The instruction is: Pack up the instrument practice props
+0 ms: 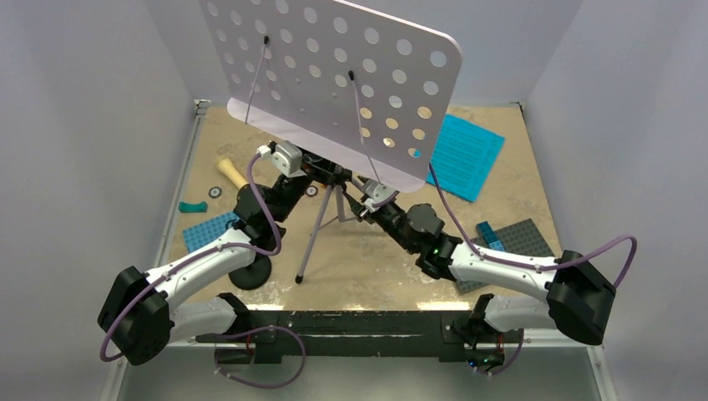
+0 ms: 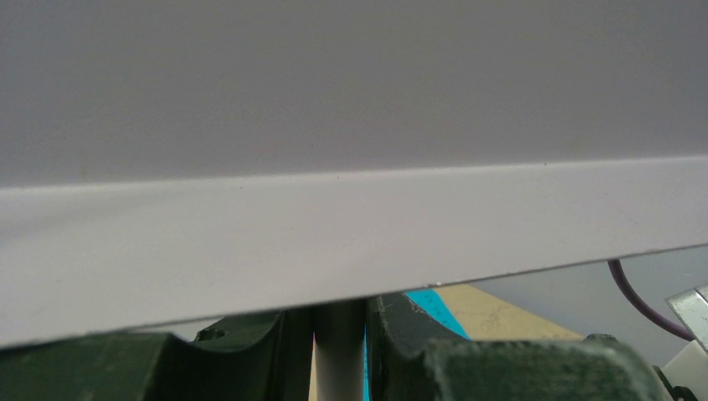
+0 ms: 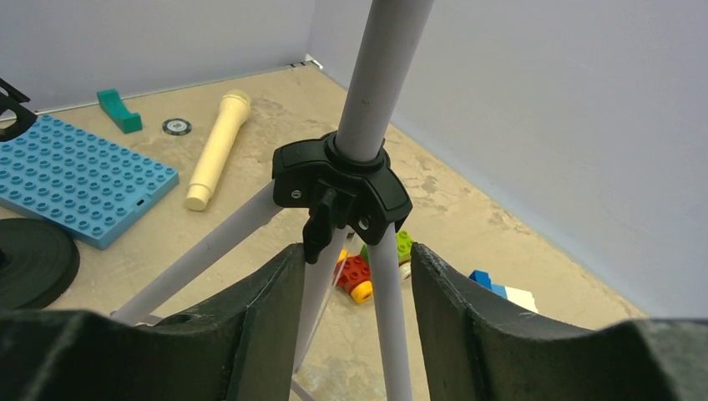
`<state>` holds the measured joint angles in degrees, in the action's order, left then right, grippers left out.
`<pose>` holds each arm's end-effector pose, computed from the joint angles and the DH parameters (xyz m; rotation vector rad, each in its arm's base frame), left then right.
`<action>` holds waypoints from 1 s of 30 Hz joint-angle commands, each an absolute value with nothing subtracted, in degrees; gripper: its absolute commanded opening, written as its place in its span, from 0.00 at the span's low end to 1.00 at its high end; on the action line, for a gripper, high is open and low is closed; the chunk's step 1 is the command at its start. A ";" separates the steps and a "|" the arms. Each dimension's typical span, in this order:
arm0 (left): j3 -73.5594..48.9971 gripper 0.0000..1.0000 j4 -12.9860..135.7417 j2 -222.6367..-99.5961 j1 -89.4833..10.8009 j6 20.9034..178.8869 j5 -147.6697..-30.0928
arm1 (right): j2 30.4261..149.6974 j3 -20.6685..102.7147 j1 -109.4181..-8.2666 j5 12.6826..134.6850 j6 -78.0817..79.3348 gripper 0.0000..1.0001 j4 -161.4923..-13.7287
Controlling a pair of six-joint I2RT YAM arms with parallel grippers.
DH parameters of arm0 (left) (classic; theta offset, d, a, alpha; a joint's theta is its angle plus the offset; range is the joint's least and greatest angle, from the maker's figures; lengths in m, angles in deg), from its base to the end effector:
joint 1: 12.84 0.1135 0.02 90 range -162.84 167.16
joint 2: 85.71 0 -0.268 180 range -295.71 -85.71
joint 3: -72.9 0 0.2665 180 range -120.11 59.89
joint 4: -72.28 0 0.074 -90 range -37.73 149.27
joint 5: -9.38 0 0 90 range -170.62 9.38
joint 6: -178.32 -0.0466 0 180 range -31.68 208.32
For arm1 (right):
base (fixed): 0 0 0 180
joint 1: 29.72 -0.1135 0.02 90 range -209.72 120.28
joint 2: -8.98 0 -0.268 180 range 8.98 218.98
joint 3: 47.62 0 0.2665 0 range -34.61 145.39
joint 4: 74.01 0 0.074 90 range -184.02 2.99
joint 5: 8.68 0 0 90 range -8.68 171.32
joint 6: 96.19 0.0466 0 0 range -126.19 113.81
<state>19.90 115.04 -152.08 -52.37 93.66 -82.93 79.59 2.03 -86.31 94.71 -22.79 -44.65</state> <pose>0.2124 -0.1777 0.3566 0.3546 1.0256 -0.7284 0.1731 0.2428 0.2884 -0.6952 1.2619 0.4081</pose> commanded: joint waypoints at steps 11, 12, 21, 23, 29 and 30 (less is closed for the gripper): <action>20.16 0.00 105.42 -153.06 -53.47 93.59 -82.29 | 78.88 4.06 -87.68 95.63 -28.58 0.55 -33.09; 20.18 0.00 105.42 -152.97 -53.49 93.67 -82.09 | 79.12 3.94 -87.98 95.74 -29.09 0.56 -32.67; 19.94 0.00 105.14 -152.83 -53.45 95.02 -82.15 | 76.40 -0.48 -88.88 98.16 -24.62 0.63 -28.81; 19.53 0.00 105.07 -153.12 -53.46 95.23 -82.49 | 76.72 0.63 -88.87 98.17 -24.22 0.62 -28.96; 19.15 0.00 104.59 -152.99 -53.73 95.37 -82.78 | 79.82 4.58 -88.87 97.68 -25.39 0.57 -31.22; 19.19 0.00 104.54 -152.85 -53.71 95.35 -82.69 | 80.13 4.92 -88.87 97.30 -25.43 0.56 -31.76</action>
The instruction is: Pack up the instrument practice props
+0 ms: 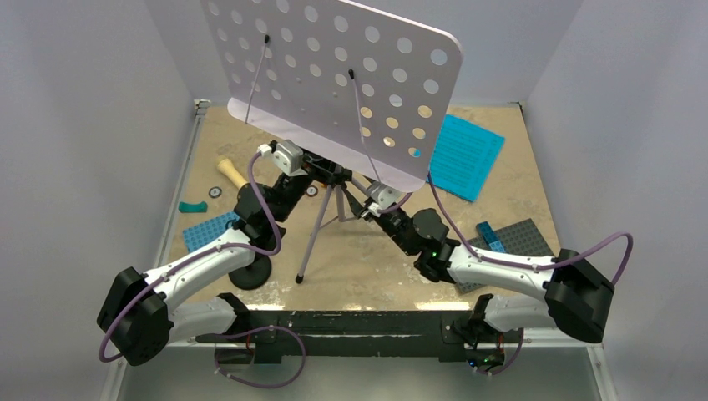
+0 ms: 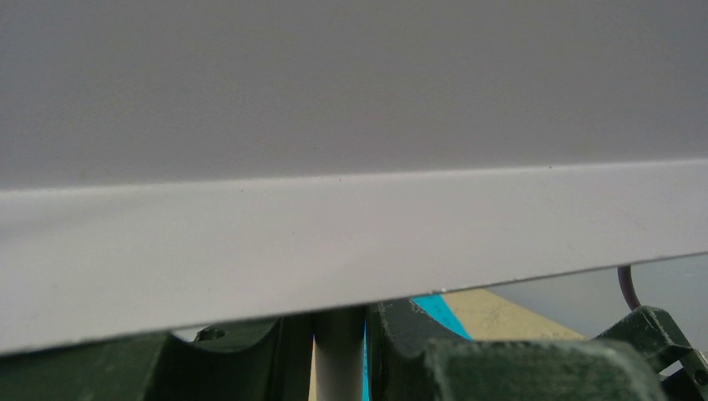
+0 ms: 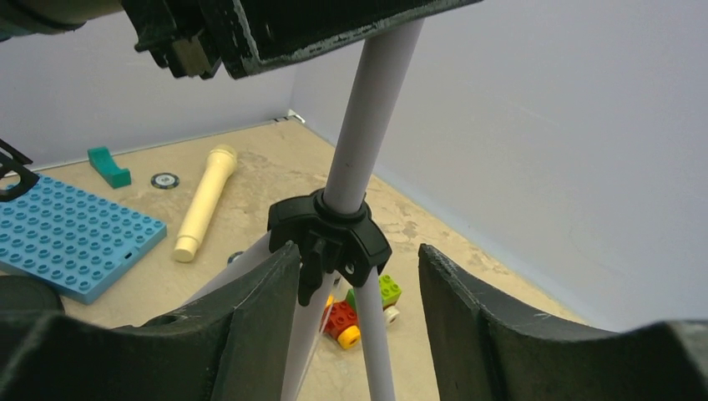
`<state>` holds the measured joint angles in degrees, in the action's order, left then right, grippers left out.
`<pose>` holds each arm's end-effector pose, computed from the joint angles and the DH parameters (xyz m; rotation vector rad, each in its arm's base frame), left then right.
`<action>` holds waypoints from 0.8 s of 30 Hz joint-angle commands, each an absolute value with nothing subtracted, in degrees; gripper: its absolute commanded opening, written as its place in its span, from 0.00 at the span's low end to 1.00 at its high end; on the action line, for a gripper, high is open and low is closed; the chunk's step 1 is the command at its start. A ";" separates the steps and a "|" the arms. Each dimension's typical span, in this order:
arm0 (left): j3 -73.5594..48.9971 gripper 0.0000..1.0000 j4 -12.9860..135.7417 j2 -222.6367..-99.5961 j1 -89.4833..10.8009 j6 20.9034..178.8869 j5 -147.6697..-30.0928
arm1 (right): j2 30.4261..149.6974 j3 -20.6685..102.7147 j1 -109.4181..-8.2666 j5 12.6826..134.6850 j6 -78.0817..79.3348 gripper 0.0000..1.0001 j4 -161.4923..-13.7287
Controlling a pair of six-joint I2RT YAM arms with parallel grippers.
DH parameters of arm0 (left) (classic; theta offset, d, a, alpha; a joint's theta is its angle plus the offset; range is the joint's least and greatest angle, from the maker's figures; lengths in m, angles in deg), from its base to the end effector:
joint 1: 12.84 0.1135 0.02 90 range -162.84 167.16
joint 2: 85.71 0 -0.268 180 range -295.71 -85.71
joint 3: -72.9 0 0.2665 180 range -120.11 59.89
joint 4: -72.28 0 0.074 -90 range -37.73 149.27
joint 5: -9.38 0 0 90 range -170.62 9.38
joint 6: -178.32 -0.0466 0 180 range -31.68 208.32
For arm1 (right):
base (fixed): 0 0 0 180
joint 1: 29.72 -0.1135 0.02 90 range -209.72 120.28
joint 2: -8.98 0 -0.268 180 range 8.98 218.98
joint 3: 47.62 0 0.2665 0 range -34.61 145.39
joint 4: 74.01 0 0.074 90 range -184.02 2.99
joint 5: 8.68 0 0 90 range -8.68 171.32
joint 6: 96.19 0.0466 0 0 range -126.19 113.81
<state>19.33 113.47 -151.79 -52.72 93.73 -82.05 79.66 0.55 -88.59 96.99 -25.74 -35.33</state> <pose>0.2121 -0.1787 0.3586 0.3472 1.0411 -0.7253 0.1616 0.2432 0.2975 -0.6319 1.1480 0.4102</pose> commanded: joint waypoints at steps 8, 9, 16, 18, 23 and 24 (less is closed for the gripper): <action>19.63 0.00 104.40 -152.86 -53.83 95.65 -83.38 | 82.52 7.27 -88.87 96.26 -26.04 0.41 -36.39; 19.68 0.00 104.25 -152.86 -53.83 95.55 -83.10 | 82.81 7.37 -88.87 96.34 -26.30 0.37 -36.47; 19.99 0.00 103.88 -152.51 -53.80 95.17 -82.89 | 82.93 7.00 -88.87 93.86 -26.98 0.37 -39.95; 19.98 0.00 103.92 -152.63 -53.80 95.25 -82.97 | 82.73 6.61 -88.87 94.05 -26.76 0.41 -40.44; 19.98 0.00 103.84 -152.87 -53.80 95.50 -83.12 | 83.10 6.38 -88.87 95.41 -28.17 0.38 -40.40; 19.99 0.00 103.84 -152.90 -53.80 95.60 -83.21 | 83.22 6.61 -88.87 95.64 -28.46 0.36 -40.37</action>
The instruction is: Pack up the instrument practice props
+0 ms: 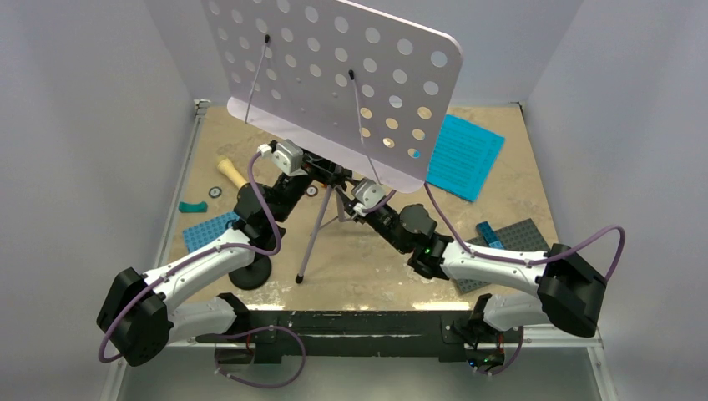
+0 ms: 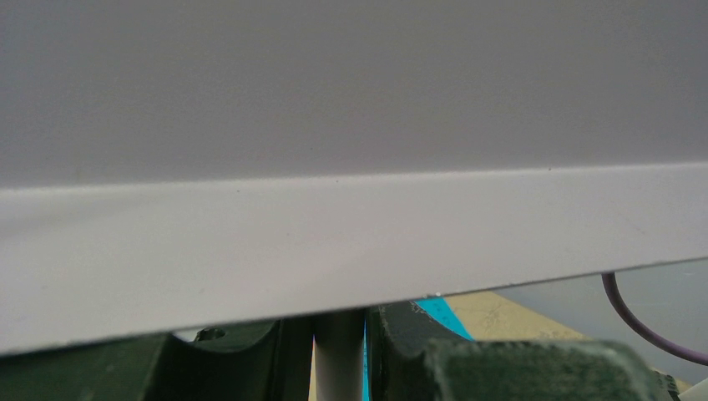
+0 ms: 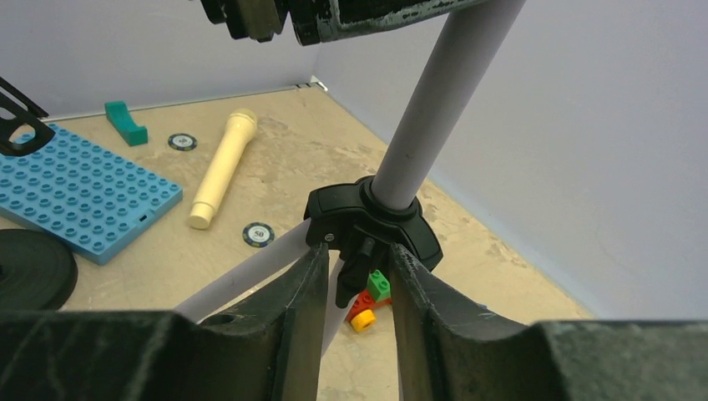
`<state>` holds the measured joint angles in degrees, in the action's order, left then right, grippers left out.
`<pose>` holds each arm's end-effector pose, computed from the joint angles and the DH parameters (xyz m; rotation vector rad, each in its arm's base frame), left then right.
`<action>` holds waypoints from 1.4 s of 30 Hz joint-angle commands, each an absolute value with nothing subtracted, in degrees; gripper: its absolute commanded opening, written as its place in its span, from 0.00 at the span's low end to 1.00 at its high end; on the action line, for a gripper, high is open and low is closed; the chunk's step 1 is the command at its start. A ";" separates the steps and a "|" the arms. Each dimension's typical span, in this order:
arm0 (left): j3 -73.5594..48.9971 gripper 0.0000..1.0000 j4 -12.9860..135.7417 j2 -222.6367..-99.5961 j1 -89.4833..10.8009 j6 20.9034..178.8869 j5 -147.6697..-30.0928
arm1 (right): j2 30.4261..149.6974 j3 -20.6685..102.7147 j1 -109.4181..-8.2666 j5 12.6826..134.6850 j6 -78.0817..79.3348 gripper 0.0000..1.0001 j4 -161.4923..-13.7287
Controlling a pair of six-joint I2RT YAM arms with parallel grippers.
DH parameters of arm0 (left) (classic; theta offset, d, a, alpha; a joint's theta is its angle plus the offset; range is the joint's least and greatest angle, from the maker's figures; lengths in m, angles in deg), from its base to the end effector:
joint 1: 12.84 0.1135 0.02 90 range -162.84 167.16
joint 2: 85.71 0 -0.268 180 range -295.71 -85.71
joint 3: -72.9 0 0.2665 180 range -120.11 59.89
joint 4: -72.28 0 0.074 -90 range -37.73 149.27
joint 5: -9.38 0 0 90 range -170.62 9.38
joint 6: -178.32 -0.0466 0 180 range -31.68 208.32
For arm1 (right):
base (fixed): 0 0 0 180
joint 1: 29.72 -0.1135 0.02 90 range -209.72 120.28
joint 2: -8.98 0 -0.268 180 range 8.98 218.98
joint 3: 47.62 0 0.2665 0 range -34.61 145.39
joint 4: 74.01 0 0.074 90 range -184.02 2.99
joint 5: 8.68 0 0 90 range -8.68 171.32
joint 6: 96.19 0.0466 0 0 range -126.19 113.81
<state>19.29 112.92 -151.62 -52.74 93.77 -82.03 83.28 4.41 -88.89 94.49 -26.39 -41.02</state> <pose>0.2119 -0.1786 0.3586 0.3485 1.0471 -0.7252 0.1687 0.2619 0.2927 -0.7371 1.1910 0.4076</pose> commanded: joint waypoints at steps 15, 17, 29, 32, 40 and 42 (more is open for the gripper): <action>19.94 0.00 102.68 -152.47 -53.80 96.30 -84.18 | 87.13 6.57 -89.38 96.45 -44.88 0.00 -35.02; 19.62 0.00 102.17 -152.54 -53.81 96.31 -84.22 | 88.99 4.84 -90.18 96.74 -54.53 0.00 -30.97; 18.14 0.00 100.10 -153.05 -53.87 96.66 -83.74 | 99.09 2.29 -92.37 96.12 -88.59 0.00 -13.41; 18.14 0.00 100.26 -153.29 -53.81 96.67 -83.50 | 99.44 2.27 -92.94 97.83 -88.92 0.00 -9.20; 17.19 0.00 100.95 -154.76 -53.78 96.09 -82.11 | 89.12 2.74 -98.00 111.13 -69.65 0.61 -15.86; 16.86 0.00 100.87 -155.07 -53.80 95.61 -81.39 | 84.45 2.43 -99.17 112.25 -61.03 0.69 -24.01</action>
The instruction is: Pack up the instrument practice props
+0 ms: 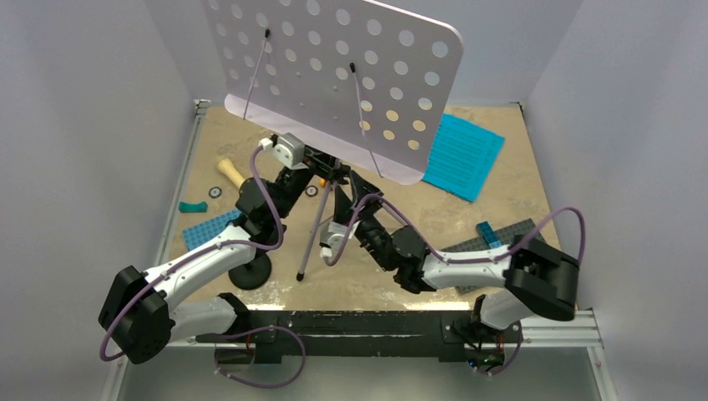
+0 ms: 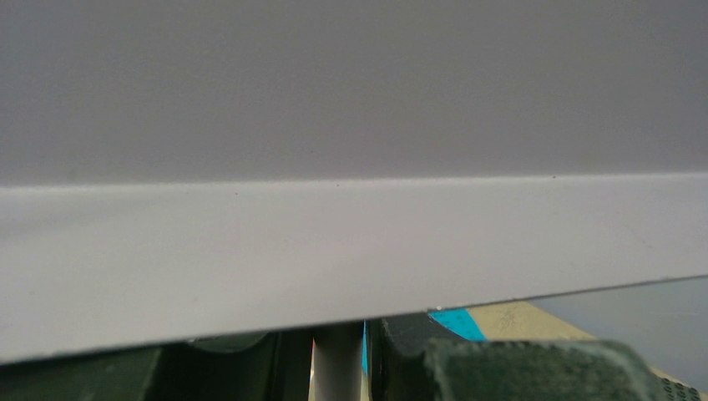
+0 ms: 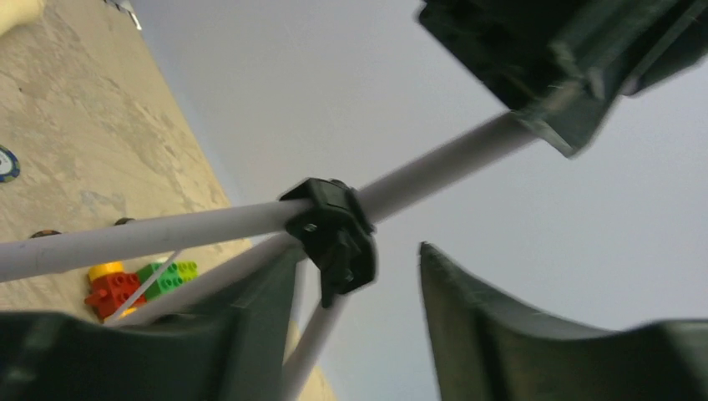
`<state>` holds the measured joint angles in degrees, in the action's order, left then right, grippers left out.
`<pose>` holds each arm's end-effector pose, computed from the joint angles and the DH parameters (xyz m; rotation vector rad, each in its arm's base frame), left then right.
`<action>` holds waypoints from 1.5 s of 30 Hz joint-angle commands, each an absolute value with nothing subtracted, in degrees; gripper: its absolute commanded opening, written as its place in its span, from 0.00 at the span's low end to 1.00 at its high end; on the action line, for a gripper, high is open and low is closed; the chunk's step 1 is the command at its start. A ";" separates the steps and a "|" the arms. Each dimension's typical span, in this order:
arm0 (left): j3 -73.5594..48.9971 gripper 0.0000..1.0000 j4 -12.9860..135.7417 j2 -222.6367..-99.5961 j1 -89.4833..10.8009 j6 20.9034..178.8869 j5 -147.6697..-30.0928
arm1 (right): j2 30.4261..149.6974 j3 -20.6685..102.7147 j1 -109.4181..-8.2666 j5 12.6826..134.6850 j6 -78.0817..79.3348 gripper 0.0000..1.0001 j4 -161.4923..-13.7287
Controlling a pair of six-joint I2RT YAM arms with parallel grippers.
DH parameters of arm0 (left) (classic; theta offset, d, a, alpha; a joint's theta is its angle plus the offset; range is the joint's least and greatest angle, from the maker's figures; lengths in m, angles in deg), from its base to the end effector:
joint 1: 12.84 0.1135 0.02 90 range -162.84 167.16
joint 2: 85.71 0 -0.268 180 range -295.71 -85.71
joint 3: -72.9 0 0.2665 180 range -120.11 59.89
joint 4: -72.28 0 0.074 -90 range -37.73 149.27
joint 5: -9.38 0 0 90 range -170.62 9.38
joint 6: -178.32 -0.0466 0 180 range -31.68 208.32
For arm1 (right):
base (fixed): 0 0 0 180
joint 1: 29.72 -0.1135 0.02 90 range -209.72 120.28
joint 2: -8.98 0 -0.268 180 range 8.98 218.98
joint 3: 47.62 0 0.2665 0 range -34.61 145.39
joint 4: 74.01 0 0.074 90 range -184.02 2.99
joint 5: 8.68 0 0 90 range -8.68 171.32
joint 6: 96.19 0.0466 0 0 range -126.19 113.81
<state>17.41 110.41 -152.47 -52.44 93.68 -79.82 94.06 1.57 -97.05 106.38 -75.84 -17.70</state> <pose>0.2186 -0.1800 0.3622 0.3197 1.0815 -0.6944 0.1423 0.2894 0.2648 -0.9717 0.7939 -0.3004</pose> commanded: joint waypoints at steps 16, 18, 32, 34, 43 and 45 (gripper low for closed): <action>17.46 0.00 102.47 -155.29 -53.80 95.16 -80.34 | 65.38 -4.42 -101.10 105.61 6.25 0.79 -70.55; 18.66 0.00 103.13 -154.85 -53.80 95.61 -80.36 | 64.62 -4.21 -98.59 101.51 13.77 0.79 -73.71; 22.37 0.00 105.93 -153.08 -54.16 96.53 -82.63 | 69.35 3.10 -67.33 56.33 54.75 0.83 -60.20; 22.22 0.00 105.95 -153.12 -54.25 96.38 -82.72 | 73.39 4.71 -66.23 53.13 60.24 0.83 -54.95; 22.27 0.00 105.77 -153.23 -54.37 94.74 -82.99 | 85.86 8.22 -65.15 48.66 75.59 0.77 -40.45; 22.34 0.00 105.96 -153.25 -54.42 94.65 -83.07 | 87.61 8.64 -65.03 48.30 77.56 0.73 -38.26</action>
<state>19.31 114.04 -152.38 -52.81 93.42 -80.00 85.84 5.33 -65.33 51.65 69.47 -47.49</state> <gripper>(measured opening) 0.278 0.761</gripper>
